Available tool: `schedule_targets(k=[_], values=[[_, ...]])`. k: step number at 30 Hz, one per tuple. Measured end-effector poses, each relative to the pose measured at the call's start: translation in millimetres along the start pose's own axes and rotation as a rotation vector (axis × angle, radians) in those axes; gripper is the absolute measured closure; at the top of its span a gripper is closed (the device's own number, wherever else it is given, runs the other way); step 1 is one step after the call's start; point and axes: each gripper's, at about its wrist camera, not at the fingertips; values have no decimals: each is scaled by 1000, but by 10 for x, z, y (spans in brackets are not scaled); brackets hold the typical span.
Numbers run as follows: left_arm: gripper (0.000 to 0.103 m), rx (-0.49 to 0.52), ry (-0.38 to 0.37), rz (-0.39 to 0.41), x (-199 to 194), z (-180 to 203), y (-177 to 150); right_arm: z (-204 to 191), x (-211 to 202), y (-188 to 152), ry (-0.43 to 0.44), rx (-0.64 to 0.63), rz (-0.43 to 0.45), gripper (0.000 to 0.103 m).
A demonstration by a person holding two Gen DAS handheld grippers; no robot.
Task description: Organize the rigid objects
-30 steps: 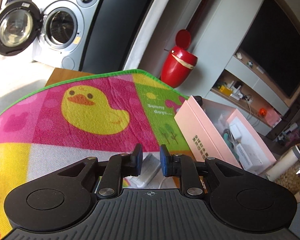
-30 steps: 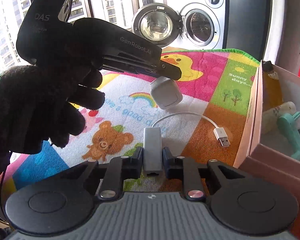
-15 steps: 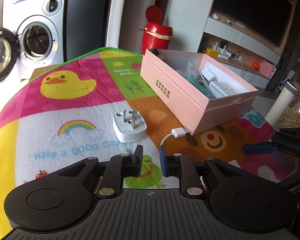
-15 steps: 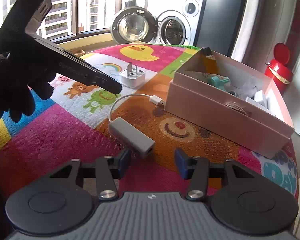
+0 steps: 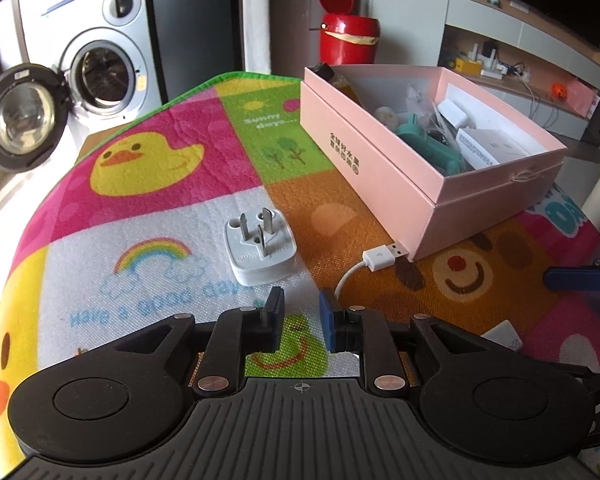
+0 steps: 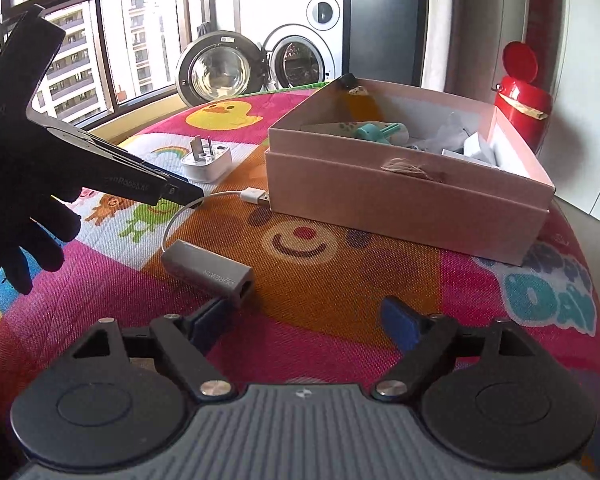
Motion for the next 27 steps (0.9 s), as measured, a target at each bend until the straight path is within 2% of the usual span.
schedule_targets(k=[3,7,12,17,20,22,23,24,27], values=[[78,-26,-4,-9,9,9,23,-13,-7,-10,0,-2,3,18],[66,-66,-45,-23,11,-20,41,-23,7,-8,3,-5,1,16],[65,6,-15,0,-28,65,19,-31,5,-10,1,-8,0,15],[64,-13,-11,8,-46,17,-28,-45,30,9,-3,-10,-9,13],[64,-13,-4,14,-62,-8,-50,-122,86,63,33,-13,-16,13],[64,-5,21,21,-83,-30,-77,-202,142,108,70,-10,0,19],[64,-3,37,28,-100,-48,-100,-233,161,125,75,-18,6,34],[64,-5,48,31,-110,-67,-117,-278,182,146,62,-42,8,39],[64,-29,27,23,-142,-159,-160,-255,178,165,28,-43,16,39]])
Point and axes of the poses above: each gripper's, at about its wrist camera, not at the fingertips, and x roughly the way its jaws point, z to its right, y to its top, and after that the axes turned 12 degrees about y, right-handed
